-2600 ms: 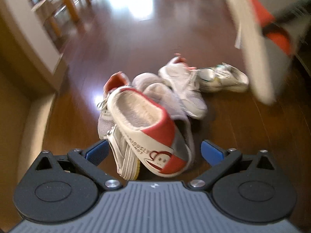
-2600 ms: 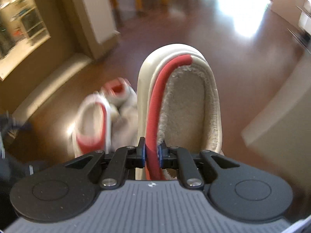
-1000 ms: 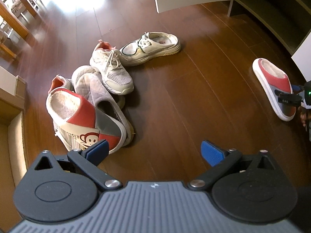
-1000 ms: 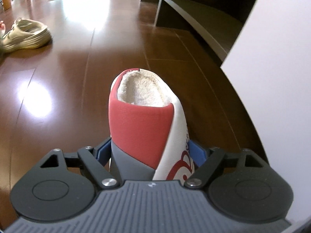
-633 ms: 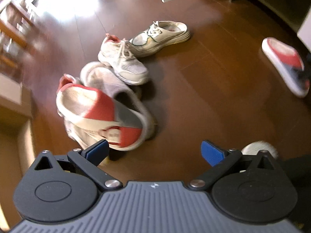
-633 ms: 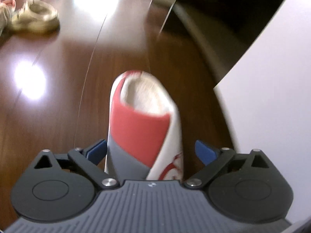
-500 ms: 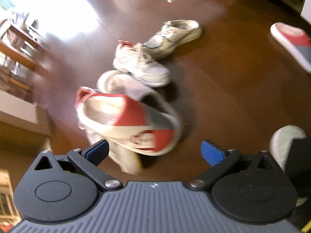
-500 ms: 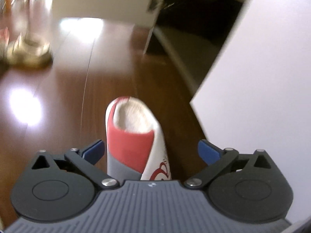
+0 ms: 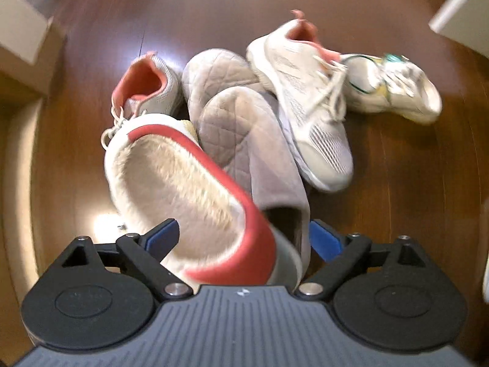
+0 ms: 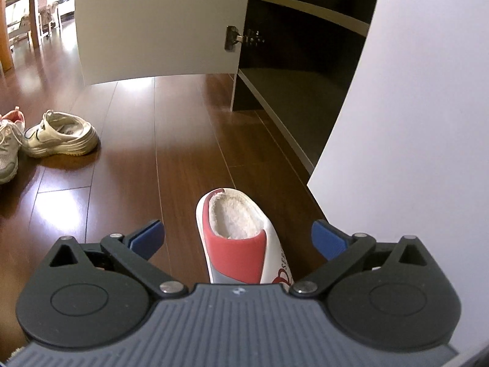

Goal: Organize scattered shoes
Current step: 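Close the left tool on the monkey-print slipper's rim and lift, then carry the monkey slipper beside the red-grey slipper and open the left tool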

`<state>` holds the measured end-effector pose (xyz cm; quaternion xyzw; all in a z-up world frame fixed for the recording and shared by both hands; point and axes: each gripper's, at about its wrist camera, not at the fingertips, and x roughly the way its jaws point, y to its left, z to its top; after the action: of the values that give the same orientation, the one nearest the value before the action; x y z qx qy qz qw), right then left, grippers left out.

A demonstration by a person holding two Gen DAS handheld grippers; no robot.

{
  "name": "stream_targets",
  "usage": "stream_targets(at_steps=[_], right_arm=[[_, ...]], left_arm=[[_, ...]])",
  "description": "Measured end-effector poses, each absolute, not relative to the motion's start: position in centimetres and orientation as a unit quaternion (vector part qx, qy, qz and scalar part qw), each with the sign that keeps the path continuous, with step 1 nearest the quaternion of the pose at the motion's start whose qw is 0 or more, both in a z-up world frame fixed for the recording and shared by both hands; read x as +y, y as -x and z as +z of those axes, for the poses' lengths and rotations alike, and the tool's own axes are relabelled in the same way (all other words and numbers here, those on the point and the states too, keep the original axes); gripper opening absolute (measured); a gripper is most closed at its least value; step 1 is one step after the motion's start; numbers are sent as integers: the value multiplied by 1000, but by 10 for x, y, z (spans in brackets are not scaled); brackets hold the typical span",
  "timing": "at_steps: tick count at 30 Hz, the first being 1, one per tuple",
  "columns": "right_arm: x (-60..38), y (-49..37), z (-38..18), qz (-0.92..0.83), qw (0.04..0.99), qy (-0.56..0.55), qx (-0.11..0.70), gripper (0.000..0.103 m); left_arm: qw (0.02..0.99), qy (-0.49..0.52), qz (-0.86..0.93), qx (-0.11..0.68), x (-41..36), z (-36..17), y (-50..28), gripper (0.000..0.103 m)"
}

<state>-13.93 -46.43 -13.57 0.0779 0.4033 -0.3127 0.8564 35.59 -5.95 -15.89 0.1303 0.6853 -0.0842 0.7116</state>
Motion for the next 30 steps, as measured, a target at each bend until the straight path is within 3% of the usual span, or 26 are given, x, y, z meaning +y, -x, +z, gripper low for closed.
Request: stream_targets(at_steps=[1,4,5,10,15,18,22,30], right_arm=[[-466,137,-136,-314,855,-81,405,101],[-469,134,-140,-322,848,-89,411,101],[-470,132,-143,-324,847,-93,411,101],[-470,142,-144,-329,848,-117,399,101],[-470,164,-137,-336,852,-139,377,101],[-472,179,-136,-345,850,-164,364,101],[-471,199,-135,-352,847,-185,353,101],[-466,245,-134,-382,830,-190,359,102]], left_arm=[[699,-124,-75,701,-58,-170,-360,53],[688,-55,-86,718,-49,-182,-362,24],[692,-47,-83,715,-49,-182,-361,20],[724,-58,-74,684,-50,-156,-336,16],[743,-43,-126,656,-67,-80,-276,16],[736,-41,-168,655,-100,-62,-239,16],[703,-49,-227,672,-161,-77,-194,17],[604,-99,-326,720,-329,-182,-103,19]])
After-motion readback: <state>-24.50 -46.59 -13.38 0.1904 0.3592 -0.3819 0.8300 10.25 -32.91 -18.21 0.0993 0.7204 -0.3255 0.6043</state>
